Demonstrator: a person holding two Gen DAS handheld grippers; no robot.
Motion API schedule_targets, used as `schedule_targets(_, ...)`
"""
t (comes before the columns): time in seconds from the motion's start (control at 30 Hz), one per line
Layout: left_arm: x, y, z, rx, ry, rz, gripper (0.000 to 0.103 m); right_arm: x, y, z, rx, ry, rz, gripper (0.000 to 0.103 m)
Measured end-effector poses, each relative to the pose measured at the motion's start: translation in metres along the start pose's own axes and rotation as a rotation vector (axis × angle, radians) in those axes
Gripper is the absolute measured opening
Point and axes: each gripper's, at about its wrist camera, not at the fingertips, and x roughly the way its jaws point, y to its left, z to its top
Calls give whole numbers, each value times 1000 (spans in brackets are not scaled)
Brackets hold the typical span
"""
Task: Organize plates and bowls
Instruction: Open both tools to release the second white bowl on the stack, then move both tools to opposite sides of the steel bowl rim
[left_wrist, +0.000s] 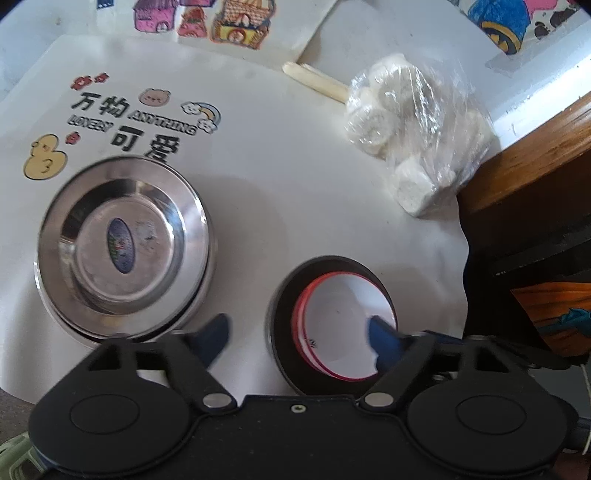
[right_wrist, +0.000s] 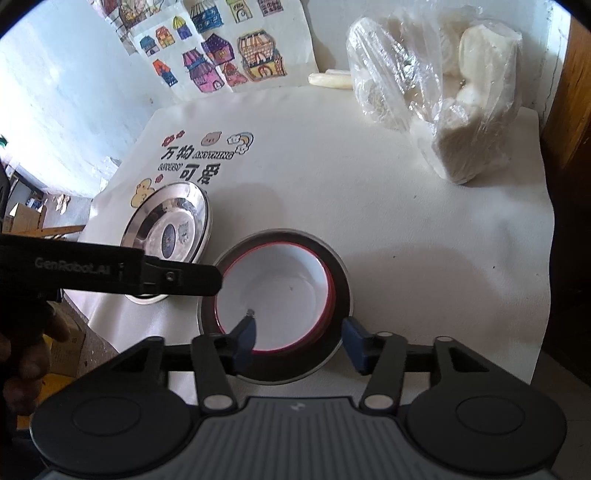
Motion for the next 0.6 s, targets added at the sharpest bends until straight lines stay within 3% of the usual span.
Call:
schedule_targets(0.03,-1,1,1,-2,-3,3,102,-3,0,1,1,-9,-4,66)
schedule_targets(0.1,-6,4,4,1,-20,6,102,-9,-1,2,6,-34,-22,80)
schedule_targets(0.27,-16,7,12,49,-76,9,102,-25,0,2,37,-91,-76,103)
schedule_targets(0.4,-22,14,9,90,-119,1,102,-35,6,-3,66,-131,-158,103)
schedule_targets(0.6,-32,36,-6,147,-107,-1,102,-49,35,-25,76,-194,-288,103)
